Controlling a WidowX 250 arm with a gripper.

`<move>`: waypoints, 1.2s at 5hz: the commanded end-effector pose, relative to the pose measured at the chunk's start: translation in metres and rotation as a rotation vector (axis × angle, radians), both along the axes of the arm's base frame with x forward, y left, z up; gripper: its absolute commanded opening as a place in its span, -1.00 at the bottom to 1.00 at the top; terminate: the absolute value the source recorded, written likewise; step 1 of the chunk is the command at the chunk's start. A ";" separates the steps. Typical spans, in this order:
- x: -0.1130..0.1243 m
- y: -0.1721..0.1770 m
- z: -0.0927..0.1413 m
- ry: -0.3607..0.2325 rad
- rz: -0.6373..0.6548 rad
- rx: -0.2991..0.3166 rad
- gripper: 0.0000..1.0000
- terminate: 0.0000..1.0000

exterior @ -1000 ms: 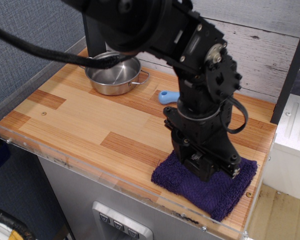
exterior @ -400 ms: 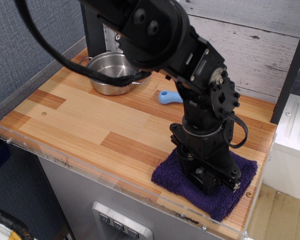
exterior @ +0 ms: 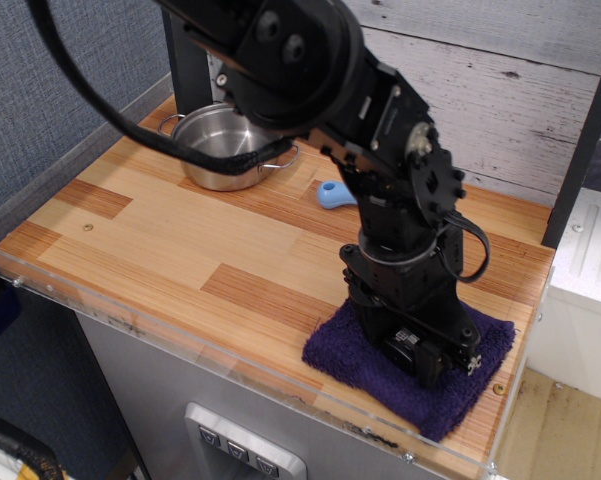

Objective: Pick up the black object and place it on the purple cloth

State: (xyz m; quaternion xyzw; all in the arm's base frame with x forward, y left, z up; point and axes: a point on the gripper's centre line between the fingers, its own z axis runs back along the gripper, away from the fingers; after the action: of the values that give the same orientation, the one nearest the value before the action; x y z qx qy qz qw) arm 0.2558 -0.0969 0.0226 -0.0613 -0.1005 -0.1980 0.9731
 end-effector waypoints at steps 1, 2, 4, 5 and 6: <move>0.000 0.007 0.017 -0.030 0.056 0.007 1.00 -1.00; 0.002 0.006 0.028 -0.049 0.063 -0.002 1.00 -1.00; 0.010 0.001 0.073 -0.136 0.063 -0.044 1.00 -1.00; 0.007 -0.001 0.109 -0.155 0.082 -0.057 1.00 -1.00; -0.003 -0.001 0.125 -0.170 0.122 -0.038 1.00 -1.00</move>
State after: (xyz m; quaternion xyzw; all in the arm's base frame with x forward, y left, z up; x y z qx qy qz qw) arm 0.2516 -0.0978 0.1354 -0.0527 -0.1692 -0.1423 0.9738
